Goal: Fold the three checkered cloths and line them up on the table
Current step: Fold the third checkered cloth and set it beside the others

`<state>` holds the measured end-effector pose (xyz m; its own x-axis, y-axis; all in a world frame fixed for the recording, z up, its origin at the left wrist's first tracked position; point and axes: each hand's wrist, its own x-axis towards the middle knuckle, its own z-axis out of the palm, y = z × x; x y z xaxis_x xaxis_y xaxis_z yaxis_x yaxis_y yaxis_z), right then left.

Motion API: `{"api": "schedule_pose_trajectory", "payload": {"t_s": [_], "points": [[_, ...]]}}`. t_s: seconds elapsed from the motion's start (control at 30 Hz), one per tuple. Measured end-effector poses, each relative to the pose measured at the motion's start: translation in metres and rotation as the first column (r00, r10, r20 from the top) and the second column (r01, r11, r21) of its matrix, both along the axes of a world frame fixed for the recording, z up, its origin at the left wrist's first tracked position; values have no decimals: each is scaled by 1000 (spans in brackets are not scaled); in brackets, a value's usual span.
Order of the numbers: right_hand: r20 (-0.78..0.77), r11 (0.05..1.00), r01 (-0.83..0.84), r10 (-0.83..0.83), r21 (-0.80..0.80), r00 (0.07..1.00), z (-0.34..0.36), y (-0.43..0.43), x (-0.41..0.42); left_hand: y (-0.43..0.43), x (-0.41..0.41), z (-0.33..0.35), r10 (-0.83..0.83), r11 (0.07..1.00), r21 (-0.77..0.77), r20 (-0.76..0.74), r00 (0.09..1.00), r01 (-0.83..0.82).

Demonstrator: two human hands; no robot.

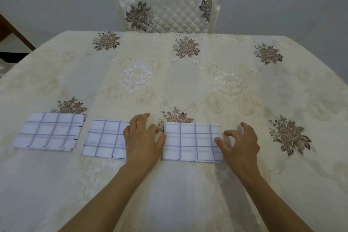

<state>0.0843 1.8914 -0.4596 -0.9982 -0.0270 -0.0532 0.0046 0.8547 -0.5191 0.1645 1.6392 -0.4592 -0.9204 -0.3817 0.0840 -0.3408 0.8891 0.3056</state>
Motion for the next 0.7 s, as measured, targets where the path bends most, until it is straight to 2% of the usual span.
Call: {"api": "schedule_pose_trajectory", "payload": {"t_s": [0.1,0.27,0.7], "points": [[-31,1000,-4,4,15,1000,-3,1,11,12,16,-5,-12,1000,-19,31,999,12],[-32,1000,12,-12,8,999,-4,2,26,26,28,-7,-1,1000,-7,-4,1000,1],[34,998,-8,10,-57,999,-11,-13,32,28,20,-8,17,999,41,-8,1000,-17]]}}
